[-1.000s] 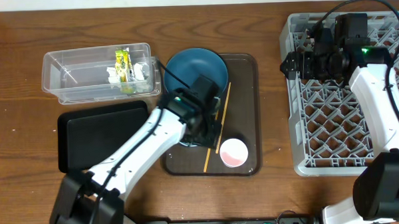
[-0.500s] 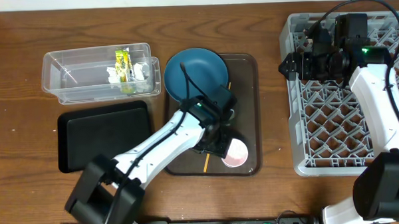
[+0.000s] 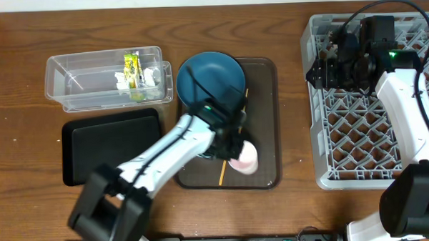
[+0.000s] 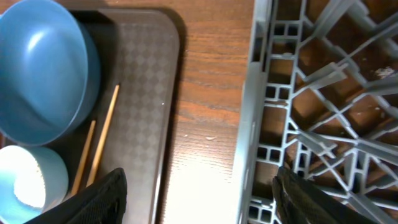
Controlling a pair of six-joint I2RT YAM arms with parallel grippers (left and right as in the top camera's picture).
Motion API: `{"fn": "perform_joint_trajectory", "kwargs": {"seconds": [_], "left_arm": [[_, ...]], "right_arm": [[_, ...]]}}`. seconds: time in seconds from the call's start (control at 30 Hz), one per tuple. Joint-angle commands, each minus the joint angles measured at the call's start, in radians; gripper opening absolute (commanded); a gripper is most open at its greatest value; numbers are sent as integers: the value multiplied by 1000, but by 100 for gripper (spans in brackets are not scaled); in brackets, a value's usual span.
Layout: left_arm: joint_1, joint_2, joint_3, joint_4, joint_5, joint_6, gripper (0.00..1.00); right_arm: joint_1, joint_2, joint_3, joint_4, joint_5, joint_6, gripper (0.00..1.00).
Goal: Sort waste into correct bins and load items into the dishwasher rack
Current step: 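Lift the pink cup and pass it to the right gripper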
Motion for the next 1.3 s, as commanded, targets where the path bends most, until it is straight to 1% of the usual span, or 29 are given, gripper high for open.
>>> {"fn": "perform_joint_trajectory", "kwargs": {"seconds": [0.0,0.1,0.17,0.23,0.3,0.37,0.43,0.47,0.53,0.63,0.73,0.93,1.03,1.27], "left_arm": [[94,-104,65,31,-2,2,6],[197,-159,69,151,35,2,6],[263,-169,69,257,117,1,6],[337,-160,69,386,238,-5,6],[395,-139,69,507,320,-61,6],[446,-116,69,608,387,-138,6],[497,-83,69,725,537,-233,6],[514,-66,69,782,620,-271,6],[533,-28,69,909,792,-350,6],[533,19,69,1039,947,-437,6],[524,50,69,1072,1035,-480,6],[499,87,69,1072,1199,-481,6],[484,87,69,1073,1228,-481,6],[478,87,69,1073,1227,-481,6]], "right_arm": [[5,5,-1,16,29,-8,74],[5,5,-1,46,-2,-8,75],[6,5,-1,72,-47,-8,75],[8,5,-1,111,-84,-8,75],[8,5,-2,157,-125,-29,77],[8,5,-2,203,-218,-111,78],[8,5,-2,245,-365,-208,79],[8,5,-2,266,-456,-268,81],[11,5,-2,285,-631,-417,83],[23,5,-2,287,-793,-550,88],[46,5,-2,288,-864,-614,89],[109,5,-2,311,-885,-657,90],[136,5,-2,331,-890,-657,91],[171,5,-2,376,-964,-656,89]]}}
